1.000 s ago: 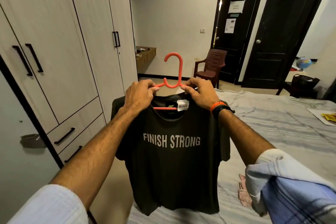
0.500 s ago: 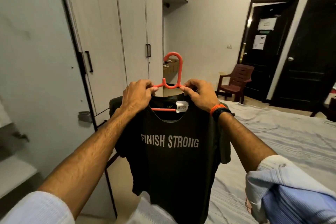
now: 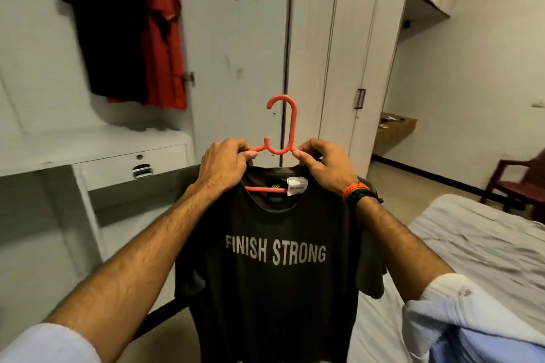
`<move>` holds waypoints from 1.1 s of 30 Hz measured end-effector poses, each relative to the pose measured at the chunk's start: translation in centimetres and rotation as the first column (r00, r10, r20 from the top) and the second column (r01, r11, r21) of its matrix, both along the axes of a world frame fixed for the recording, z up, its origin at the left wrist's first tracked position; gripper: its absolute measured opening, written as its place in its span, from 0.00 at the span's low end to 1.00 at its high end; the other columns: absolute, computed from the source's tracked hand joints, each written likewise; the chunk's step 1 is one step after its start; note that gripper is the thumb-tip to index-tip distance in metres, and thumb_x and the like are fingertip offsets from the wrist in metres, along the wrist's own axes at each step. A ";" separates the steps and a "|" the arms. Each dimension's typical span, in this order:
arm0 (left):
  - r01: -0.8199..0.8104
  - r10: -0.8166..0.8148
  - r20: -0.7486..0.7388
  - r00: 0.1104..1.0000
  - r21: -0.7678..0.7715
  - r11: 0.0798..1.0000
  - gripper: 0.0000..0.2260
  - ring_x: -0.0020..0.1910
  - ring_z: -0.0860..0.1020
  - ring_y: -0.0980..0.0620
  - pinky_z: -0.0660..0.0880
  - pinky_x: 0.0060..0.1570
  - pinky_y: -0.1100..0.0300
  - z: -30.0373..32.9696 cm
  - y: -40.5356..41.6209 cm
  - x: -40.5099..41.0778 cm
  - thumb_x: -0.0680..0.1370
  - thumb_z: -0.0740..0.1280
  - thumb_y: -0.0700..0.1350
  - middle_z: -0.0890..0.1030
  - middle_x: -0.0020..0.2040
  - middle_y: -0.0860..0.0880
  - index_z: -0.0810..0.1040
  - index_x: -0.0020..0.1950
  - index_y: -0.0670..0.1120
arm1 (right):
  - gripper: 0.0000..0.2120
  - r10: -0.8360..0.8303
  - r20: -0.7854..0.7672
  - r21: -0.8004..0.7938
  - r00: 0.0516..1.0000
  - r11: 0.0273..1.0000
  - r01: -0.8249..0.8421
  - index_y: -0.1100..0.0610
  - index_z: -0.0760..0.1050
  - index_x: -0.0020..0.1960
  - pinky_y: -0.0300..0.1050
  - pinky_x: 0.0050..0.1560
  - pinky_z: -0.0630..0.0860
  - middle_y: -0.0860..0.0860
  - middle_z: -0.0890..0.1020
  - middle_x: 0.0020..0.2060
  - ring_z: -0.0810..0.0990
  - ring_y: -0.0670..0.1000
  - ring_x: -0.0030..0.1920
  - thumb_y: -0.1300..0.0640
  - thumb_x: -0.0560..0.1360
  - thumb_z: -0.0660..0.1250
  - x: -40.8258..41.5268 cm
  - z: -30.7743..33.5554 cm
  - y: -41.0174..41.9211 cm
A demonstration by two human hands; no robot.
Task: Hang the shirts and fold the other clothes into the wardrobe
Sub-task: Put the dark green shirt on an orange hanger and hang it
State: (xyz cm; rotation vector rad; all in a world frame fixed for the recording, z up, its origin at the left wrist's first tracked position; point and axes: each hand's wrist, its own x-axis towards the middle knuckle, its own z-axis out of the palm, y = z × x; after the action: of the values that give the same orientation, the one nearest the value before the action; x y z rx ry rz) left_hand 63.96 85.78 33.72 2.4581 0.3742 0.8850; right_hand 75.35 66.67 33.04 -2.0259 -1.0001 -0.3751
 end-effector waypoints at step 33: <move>-0.411 0.540 -0.002 0.841 0.647 0.643 0.22 0.70 0.67 0.50 0.63 0.72 0.51 11.1 54.6 -4.7 0.82 0.60 0.53 0.67 0.72 0.48 0.66 0.76 0.51 | 0.11 0.251 0.336 0.221 0.908 0.916 -0.335 0.52 0.83 0.49 0.49 0.45 0.80 0.44 0.83 0.37 0.80 0.45 0.39 0.45 0.77 0.68 3.0 17.5 66.1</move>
State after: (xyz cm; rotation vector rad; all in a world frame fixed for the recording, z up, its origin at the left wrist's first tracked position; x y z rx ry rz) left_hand 59.25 140.33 44.77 3.1547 0.9884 1.1174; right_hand 78.34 132.76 50.52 -1.5644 -1.3434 -0.6336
